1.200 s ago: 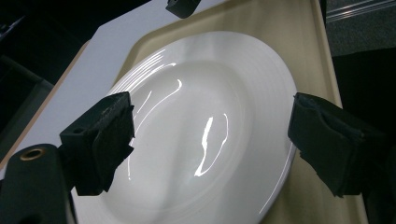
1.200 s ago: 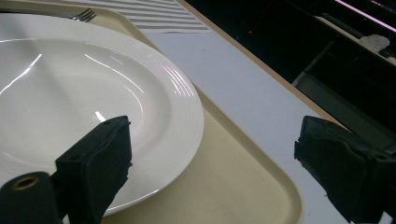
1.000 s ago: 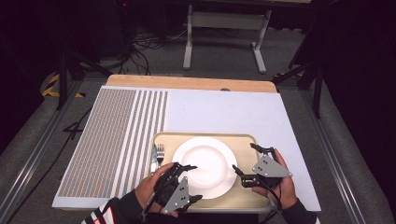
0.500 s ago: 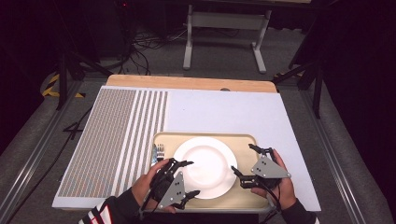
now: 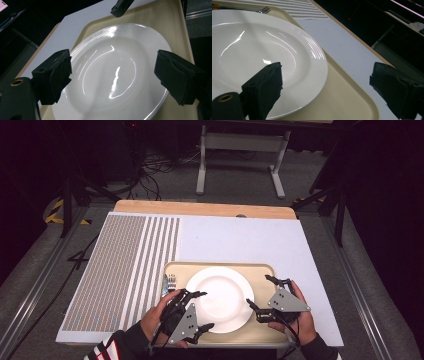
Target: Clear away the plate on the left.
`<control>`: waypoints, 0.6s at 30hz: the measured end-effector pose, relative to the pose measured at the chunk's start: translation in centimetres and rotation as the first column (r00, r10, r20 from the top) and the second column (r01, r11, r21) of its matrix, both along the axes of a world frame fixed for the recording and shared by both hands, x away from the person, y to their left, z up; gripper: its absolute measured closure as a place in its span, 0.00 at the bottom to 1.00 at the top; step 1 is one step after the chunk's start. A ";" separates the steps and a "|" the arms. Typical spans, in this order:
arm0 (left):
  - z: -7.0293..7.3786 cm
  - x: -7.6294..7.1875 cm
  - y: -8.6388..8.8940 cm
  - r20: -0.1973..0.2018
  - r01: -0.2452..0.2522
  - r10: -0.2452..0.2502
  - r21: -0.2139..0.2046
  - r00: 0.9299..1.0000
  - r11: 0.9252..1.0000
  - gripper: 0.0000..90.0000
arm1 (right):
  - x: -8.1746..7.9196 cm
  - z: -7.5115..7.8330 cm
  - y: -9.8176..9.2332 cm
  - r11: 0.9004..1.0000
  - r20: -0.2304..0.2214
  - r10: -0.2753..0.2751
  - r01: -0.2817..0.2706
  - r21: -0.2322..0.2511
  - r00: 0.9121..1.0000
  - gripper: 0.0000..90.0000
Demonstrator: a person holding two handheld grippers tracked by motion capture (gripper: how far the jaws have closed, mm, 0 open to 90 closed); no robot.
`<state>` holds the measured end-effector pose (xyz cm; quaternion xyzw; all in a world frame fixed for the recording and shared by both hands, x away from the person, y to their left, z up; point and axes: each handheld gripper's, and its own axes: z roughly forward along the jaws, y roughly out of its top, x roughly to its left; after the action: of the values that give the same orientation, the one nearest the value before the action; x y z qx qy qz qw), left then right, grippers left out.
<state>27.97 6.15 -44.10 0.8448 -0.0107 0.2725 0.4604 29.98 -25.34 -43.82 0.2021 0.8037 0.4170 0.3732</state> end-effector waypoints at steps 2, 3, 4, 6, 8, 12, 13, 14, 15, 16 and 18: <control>0.1 0.0 0.1 -0.002 -0.005 0.005 -0.003 1.000 1.000 0.17 | 0.0 0.0 0.0 1.000 0.000 0.002 -0.002 -0.003 1.000 0.12; 0.1 0.0 0.2 -0.008 -0.005 0.005 -0.010 1.000 1.000 0.17 | 0.0 0.0 0.0 1.000 -0.001 0.002 -0.002 -0.004 1.000 0.12; 0.2 0.0 0.2 -0.006 -0.007 0.007 -0.011 1.000 1.000 0.17 | 0.0 0.0 0.1 1.000 -0.001 0.002 -0.002 -0.004 1.000 0.12; 0.3 0.1 0.4 -0.007 -0.012 0.012 -0.015 1.000 1.000 0.17 | 0.0 0.0 0.1 1.000 -0.002 0.002 -0.002 -0.002 1.000 0.12; 0.4 0.1 0.5 -0.008 -0.015 0.015 -0.018 1.000 1.000 0.17 | -0.1 0.0 0.1 1.000 -0.003 0.003 -0.003 -0.003 1.000 0.12; 0.6 0.2 0.8 -0.004 -0.024 0.023 -0.025 1.000 0.999 0.17 | -0.1 0.0 0.3 1.000 -0.001 0.007 -0.007 -0.006 1.000 0.12; 0.7 0.3 0.9 -0.003 -0.024 0.024 -0.026 1.000 0.999 0.17 | -0.1 0.0 0.3 1.000 0.000 0.008 -0.008 -0.008 1.000 0.12; 0.7 0.3 1.0 -0.007 -0.027 0.027 -0.032 1.000 0.999 0.17 | -0.1 0.0 0.3 1.000 -0.002 0.008 -0.008 -0.007 1.000 0.12; 0.7 0.3 1.1 -0.009 -0.029 0.029 -0.032 1.000 0.999 0.17 | -0.2 -0.1 0.4 1.000 -0.003 0.010 -0.010 -0.007 1.000 0.12; 0.7 0.4 1.1 -0.006 -0.030 0.029 -0.029 1.000 0.999 0.16 | -0.2 -0.1 0.4 1.000 -0.003 0.012 -0.012 -0.009 1.000 0.12; 0.8 0.4 1.3 -0.007 -0.037 0.036 -0.034 0.999 0.999 0.16 | -0.2 -0.1 0.5 1.000 -0.005 0.014 -0.014 -0.011 1.000 0.12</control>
<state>28.35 7.44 -43.29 0.8378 0.0108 0.2783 0.4697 29.76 -24.82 -43.91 0.1954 0.8082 0.4149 0.3694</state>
